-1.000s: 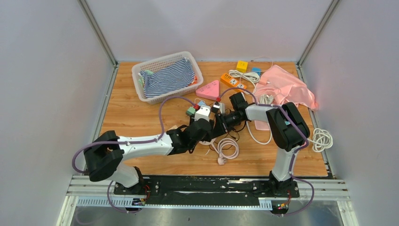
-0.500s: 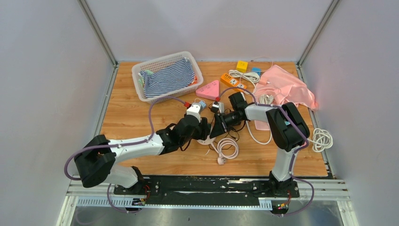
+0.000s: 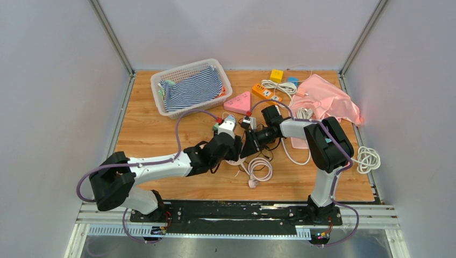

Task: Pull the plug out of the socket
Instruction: Remove the plug from the socket.

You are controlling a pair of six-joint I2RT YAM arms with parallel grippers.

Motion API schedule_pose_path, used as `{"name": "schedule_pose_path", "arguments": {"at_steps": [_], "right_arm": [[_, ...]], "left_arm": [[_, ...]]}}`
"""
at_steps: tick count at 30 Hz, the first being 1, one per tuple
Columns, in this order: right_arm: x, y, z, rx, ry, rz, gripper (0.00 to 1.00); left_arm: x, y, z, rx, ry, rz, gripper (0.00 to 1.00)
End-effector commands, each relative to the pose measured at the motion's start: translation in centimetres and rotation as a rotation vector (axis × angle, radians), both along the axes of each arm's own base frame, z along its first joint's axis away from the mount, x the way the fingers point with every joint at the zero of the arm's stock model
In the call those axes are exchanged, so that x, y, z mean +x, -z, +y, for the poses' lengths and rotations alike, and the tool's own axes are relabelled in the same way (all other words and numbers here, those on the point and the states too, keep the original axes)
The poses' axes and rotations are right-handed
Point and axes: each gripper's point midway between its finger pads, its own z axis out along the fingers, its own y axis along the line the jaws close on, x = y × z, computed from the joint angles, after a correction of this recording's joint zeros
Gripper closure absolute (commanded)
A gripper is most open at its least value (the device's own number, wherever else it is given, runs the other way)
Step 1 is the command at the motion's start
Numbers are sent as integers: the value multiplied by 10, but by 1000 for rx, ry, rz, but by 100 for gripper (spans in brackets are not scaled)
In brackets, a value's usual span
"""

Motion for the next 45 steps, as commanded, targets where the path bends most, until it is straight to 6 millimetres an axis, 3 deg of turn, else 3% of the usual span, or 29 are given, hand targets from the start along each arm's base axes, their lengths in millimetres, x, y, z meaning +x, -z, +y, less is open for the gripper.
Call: {"name": "schedule_pose_path", "arguments": {"at_steps": [1,7,10,14,18,22,26,33,39,42,45], "right_arm": [[18,54,-35,-246,73,-84,100],[19,52,-35,-245,73,-90,100],[19,52,-35,-245,73,-93,100],[18,55,-35,-246,69,-81,100],[18,55,-35,-247,70,-85,100],[18,55,-35,-250,70,-86,100],[19,55,-36,-253,70,-88,100],[19,55,-36,-255,68,-92,100],[19,58,-37,-263,67,-89,100],[19,58,-37,-266,67,-92,100],[18,59,-37,-268,66,-90,100]], "left_arm": [[-10,-2,0,-120,88,83,100],[-4,-3,8,-89,53,61,100],[-2,-1,22,56,-30,28,100],[-1,-3,24,172,-74,-28,100],[-6,3,17,126,-31,-11,100],[-12,1,4,-94,47,76,100],[-10,-8,12,-189,46,92,100],[-3,-1,34,-26,-56,34,100],[-2,-3,35,169,-117,-34,100],[-3,-1,35,180,-115,-33,100],[-10,0,24,84,-53,-4,100]]}}
